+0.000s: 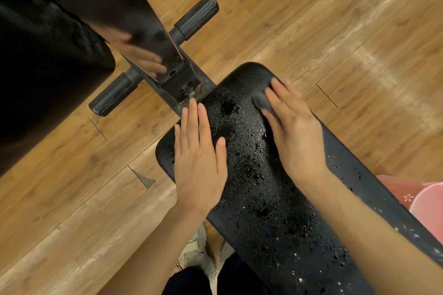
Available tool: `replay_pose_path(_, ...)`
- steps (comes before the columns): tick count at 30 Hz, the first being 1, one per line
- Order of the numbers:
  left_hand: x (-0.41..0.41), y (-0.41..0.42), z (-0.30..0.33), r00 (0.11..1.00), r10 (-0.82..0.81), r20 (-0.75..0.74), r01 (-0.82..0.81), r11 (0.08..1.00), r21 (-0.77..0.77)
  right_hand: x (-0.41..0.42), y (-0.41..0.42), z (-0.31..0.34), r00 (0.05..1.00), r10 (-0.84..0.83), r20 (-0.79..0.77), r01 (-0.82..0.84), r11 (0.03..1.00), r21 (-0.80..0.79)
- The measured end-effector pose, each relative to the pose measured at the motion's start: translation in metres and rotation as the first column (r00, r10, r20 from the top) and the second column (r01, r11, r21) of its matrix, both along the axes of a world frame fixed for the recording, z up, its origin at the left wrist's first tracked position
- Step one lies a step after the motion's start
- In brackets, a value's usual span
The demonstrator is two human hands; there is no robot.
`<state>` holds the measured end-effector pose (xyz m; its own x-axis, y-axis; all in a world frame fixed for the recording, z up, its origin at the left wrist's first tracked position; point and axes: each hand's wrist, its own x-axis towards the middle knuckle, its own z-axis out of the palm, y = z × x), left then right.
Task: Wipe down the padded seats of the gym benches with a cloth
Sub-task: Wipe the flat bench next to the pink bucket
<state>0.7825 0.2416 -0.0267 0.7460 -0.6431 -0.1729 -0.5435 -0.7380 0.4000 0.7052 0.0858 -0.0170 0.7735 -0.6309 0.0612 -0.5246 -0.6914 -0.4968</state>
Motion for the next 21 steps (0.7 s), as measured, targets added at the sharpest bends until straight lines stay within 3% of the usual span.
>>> replay_pose_path(5,0.004,0.004,0.004,0.998,-0.028,-0.05,0.027,1.0,-0.013,0.092,-0.027,0.0,0.999,-0.004,-0.054,0.005,1.0,0.029)
replay_pose_path(11,0.001,0.035,0.013,0.994,0.096,-0.056,-0.1,0.993,-0.055,-0.018,0.027,-0.001,0.988,0.149,0.045,-0.15,0.988,0.027)
replay_pose_path(17,-0.006,0.056,0.0,0.993,0.086,-0.085,-0.093,0.993,-0.071,0.083,0.011,-0.01,0.988,0.152,0.005,-0.152,0.986,-0.067)
replay_pose_path(21,-0.005,0.058,-0.001,0.994,0.068,-0.09,-0.077,0.992,-0.1,0.02,0.03,-0.004,0.968,0.246,0.051,-0.247,0.969,0.009)
